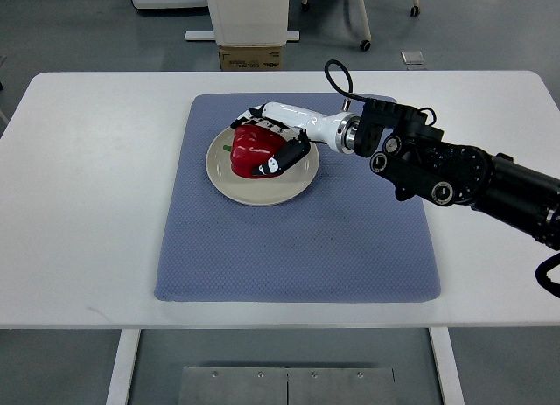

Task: Place red pepper on plate with right hand
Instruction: 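Lift the pepper with the right hand and carry it over the plate, then lower the pepper onto the plate center with the right hand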

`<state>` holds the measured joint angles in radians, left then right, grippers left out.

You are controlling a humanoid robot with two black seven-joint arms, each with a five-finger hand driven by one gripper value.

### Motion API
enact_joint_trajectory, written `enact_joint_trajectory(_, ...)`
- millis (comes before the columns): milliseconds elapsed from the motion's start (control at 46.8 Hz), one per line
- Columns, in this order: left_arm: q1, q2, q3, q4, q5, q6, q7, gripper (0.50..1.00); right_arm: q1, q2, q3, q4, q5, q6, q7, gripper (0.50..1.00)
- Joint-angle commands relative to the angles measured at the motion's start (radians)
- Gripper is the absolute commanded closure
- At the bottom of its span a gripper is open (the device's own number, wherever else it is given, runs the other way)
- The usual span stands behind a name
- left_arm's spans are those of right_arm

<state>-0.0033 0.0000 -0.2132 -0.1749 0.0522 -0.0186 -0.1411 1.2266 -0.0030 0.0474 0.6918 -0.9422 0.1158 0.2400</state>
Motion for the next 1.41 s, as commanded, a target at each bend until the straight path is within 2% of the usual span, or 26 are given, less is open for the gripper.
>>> enact_joint_trajectory(0, 0.000, 0.000, 0.000, 0.000, 0.000, 0.000, 0.000, 0.500, -0.009, 0.003, 0.000, 0.000, 0.019, -0.008, -0.018, 1.000)
enact_joint_trajectory(513, 0.000, 0.000, 0.000, 0.000, 0.000, 0.000, 0.000, 0.500, -0.062, 0.003, 0.017, 0.003, 0.164, -0.091, -0.148, 1.000)
enact_joint_trajectory(940, 0.000, 0.000, 0.000, 0.000, 0.000, 0.000, 0.000, 0.500, -0.072, 0.003, 0.046, 0.003, 0.217, -0.093, -0.182, 1.000)
enact_joint_trajectory(961, 0.000, 0.000, 0.000, 0.000, 0.000, 0.000, 0.000, 0.500, -0.073, 0.003, 0.046, 0.003, 0.218, -0.093, -0.182, 0.976)
enact_joint_trajectory(1025, 0.000, 0.000, 0.000, 0.000, 0.000, 0.000, 0.000, 0.500, -0.084, 0.003, 0.046, 0.003, 0.226, -0.093, -0.177, 0.856)
enact_joint_trajectory(1111, 0.000, 0.000, 0.000, 0.000, 0.000, 0.000, 0.000, 0.500, -0.090, 0.003, 0.046, 0.003, 0.243, -0.093, -0.174, 0.670)
enact_joint_trajectory(1196, 0.000, 0.000, 0.000, 0.000, 0.000, 0.000, 0.000, 0.500, -0.095, 0.003, 0.046, 0.005, 0.247, -0.093, -0.173, 0.519)
enact_joint_trajectory(1388, 0.000, 0.000, 0.000, 0.000, 0.000, 0.000, 0.000, 0.500, -0.091, 0.003, 0.046, 0.006, 0.249, -0.093, -0.173, 0.500)
